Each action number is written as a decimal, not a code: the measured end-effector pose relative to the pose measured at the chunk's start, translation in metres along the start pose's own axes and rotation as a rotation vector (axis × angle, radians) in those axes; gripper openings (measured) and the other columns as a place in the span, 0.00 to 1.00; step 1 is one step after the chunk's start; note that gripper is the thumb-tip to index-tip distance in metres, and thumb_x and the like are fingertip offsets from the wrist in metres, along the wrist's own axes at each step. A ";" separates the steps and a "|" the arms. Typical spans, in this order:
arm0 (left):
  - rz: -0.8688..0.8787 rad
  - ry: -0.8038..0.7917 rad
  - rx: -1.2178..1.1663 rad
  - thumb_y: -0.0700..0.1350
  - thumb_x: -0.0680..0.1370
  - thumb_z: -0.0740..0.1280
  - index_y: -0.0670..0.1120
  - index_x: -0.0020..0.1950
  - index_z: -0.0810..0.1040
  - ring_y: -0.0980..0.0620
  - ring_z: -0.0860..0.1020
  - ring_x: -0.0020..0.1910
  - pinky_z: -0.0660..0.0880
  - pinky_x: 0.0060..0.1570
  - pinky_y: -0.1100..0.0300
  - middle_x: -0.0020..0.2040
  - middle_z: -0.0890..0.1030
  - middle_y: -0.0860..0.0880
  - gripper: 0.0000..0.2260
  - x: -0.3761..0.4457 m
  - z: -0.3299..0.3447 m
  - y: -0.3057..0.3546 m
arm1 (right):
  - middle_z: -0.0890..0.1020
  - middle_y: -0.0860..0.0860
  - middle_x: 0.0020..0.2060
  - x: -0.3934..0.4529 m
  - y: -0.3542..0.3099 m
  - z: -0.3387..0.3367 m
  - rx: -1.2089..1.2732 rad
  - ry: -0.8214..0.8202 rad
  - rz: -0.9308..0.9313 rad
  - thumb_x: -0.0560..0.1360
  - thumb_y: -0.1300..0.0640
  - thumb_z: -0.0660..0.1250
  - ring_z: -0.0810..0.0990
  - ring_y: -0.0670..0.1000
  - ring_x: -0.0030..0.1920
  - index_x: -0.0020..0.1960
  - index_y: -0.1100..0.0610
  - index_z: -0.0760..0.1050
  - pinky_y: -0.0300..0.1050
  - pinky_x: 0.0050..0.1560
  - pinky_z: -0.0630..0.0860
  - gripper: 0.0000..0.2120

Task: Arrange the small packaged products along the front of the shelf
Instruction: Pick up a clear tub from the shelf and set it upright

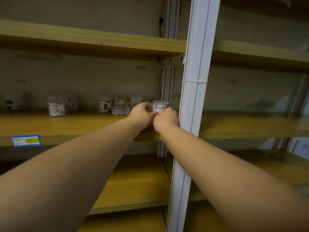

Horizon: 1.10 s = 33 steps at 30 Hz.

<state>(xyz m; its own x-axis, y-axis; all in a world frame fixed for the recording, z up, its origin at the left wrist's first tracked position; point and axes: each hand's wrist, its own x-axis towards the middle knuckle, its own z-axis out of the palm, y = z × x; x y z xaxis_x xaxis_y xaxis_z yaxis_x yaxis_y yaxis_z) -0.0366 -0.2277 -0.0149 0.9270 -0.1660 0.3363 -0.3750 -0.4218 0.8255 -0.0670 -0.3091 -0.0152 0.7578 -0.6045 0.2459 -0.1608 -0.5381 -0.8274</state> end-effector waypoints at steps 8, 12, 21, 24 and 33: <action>0.030 0.124 0.022 0.49 0.77 0.71 0.48 0.67 0.75 0.50 0.79 0.55 0.78 0.55 0.53 0.59 0.80 0.50 0.19 0.001 -0.025 -0.009 | 0.69 0.54 0.71 0.003 -0.005 0.009 0.182 -0.089 -0.141 0.81 0.55 0.63 0.73 0.59 0.68 0.74 0.56 0.66 0.55 0.63 0.74 0.23; 0.025 0.176 0.005 0.49 0.77 0.71 0.48 0.65 0.76 0.50 0.80 0.54 0.79 0.57 0.50 0.56 0.81 0.50 0.17 0.001 -0.048 -0.017 | 0.71 0.52 0.70 0.000 -0.017 0.015 0.315 -0.200 -0.185 0.81 0.54 0.64 0.73 0.56 0.68 0.75 0.55 0.66 0.54 0.67 0.72 0.24; 0.000 0.248 -0.057 0.45 0.77 0.71 0.46 0.63 0.79 0.50 0.82 0.52 0.80 0.57 0.48 0.52 0.84 0.49 0.14 -0.012 -0.118 -0.046 | 0.82 0.50 0.51 -0.016 -0.055 0.051 0.411 -0.391 -0.274 0.79 0.58 0.67 0.80 0.51 0.53 0.62 0.58 0.78 0.46 0.57 0.76 0.13; 0.007 0.272 -0.061 0.44 0.77 0.71 0.46 0.60 0.80 0.51 0.83 0.51 0.80 0.57 0.48 0.51 0.84 0.49 0.12 -0.017 -0.149 -0.056 | 0.83 0.50 0.51 -0.033 -0.075 0.070 0.441 -0.406 -0.283 0.78 0.58 0.68 0.81 0.52 0.53 0.61 0.56 0.79 0.50 0.60 0.78 0.12; 0.015 0.161 -0.175 0.42 0.79 0.69 0.45 0.64 0.79 0.49 0.83 0.53 0.79 0.58 0.49 0.54 0.84 0.48 0.13 -0.023 -0.275 -0.111 | 0.83 0.54 0.57 -0.091 -0.148 0.156 0.571 -0.425 -0.254 0.78 0.64 0.67 0.82 0.53 0.57 0.67 0.58 0.76 0.51 0.62 0.78 0.17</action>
<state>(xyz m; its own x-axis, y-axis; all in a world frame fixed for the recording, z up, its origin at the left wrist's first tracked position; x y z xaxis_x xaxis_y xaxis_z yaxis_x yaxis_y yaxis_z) -0.0175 0.0684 0.0108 0.9139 -0.0205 0.4055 -0.3967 -0.2572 0.8812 -0.0134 -0.0833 0.0059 0.9250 -0.1619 0.3439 0.3166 -0.1725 -0.9327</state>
